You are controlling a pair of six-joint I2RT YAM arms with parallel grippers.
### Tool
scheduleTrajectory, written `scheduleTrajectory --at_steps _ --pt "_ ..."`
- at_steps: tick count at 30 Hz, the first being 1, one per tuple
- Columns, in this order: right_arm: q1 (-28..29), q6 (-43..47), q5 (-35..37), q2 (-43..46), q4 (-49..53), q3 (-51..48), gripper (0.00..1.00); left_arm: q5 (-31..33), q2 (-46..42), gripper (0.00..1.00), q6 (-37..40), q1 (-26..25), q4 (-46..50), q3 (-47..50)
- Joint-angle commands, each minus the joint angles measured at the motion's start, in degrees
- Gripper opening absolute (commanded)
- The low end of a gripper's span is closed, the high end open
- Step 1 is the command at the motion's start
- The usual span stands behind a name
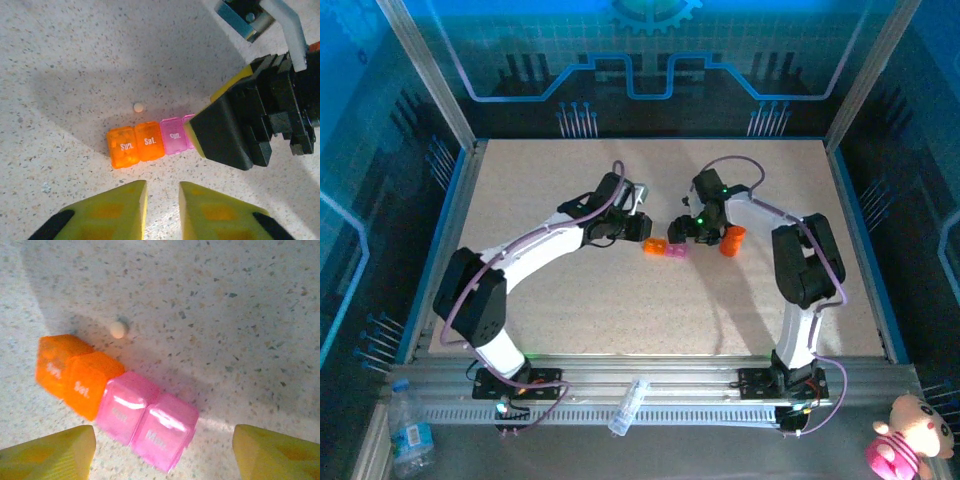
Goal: Sort the pills into containers
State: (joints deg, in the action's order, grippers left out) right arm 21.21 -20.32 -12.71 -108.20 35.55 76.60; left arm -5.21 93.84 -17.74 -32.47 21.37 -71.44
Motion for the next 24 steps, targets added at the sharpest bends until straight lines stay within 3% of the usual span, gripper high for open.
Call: scheduleTrajectory --at_steps 1,4,6,7,8,10,16,24 --pt "-0.65 0.02 -1.97 9.13 1.93 2.36 0.78 3.22 -6.29 0.33 0.83 0.59 -0.49 0.94" --pt "-0.87 0.07 -1.88 16.31 1.71 2.46 0.85 5.58 -11.44 0.51 1.51 1.31 -2.57 3.24" --pt "-1.42 0.31 -1.45 20.92 0.9 2.34 0.91 7.22 -14.89 0.7 1.9 1.98 -3.72 4.7" --pt "-1.79 0.7 -1.23 23.26 0.18 2.0 0.99 8.51 -16.7 0.88 2.17 2.34 -4.16 5.47" --pt "-2.49 0.96 -1.03 25.73 -0.43 1.65 1.0 9.84 -18.39 0.99 2.59 2.86 -4.55 6.21" --pt "-4.05 1.53 0.16 29.4 -1.29 1.24 1.0 12.18 -21.57 0.99 3.56 3.84 -5.53 7.77" --pt "-9.94 2.42 14.93 38.48 -6.9 -5.13 1.0 22.68 -30.99 0.99 10.9 6.69 -18.0 19.54" --pt "-21.37 -0.09 23.1 42.57 -20.91 -21.51 1.0 24.59 -40.47 0.99 16.11 17.39 -36.77 37.57"
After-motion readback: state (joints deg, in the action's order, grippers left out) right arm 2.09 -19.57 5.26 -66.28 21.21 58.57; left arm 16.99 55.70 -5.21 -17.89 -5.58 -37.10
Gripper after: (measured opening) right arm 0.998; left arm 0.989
